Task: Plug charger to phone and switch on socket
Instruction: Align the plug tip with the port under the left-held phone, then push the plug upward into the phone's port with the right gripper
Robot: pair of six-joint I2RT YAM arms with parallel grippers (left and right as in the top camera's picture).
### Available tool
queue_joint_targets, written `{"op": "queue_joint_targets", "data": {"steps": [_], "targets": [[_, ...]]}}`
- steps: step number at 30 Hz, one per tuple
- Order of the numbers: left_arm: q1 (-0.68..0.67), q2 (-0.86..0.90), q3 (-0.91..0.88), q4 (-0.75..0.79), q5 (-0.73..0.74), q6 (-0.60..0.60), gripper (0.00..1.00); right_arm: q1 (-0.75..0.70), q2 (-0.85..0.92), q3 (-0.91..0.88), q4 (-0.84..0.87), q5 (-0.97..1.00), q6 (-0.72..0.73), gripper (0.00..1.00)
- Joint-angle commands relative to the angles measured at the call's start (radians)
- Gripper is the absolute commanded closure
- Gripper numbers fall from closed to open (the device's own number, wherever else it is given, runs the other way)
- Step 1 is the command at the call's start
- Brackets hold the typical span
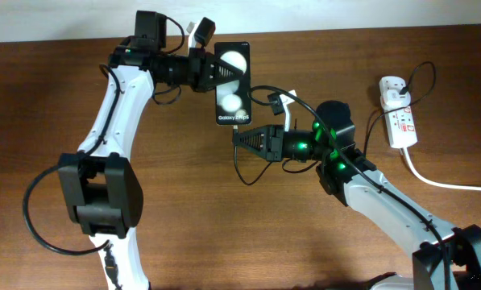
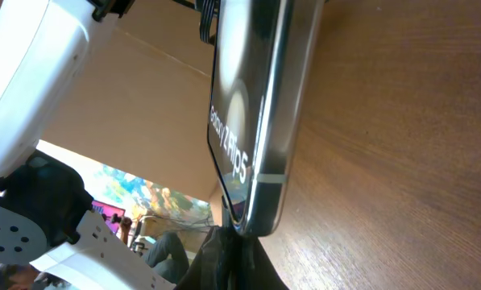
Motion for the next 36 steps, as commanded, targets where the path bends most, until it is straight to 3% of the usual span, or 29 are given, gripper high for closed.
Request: {"op": "queue_joint_targets", "data": {"steps": [1, 36], "targets": [[-0.003, 0.000, 0.001, 0.003, 0.044, 0.002, 1.00, -0.006, 0.001, -0.004, 0.008, -0.014, 0.005, 0.96], [-0.008, 0.000, 0.001, 0.003, 0.033, 0.002, 1.00, -0.006, 0.001, -0.004, 0.008, -0.016, 0.004, 0.96]]}}
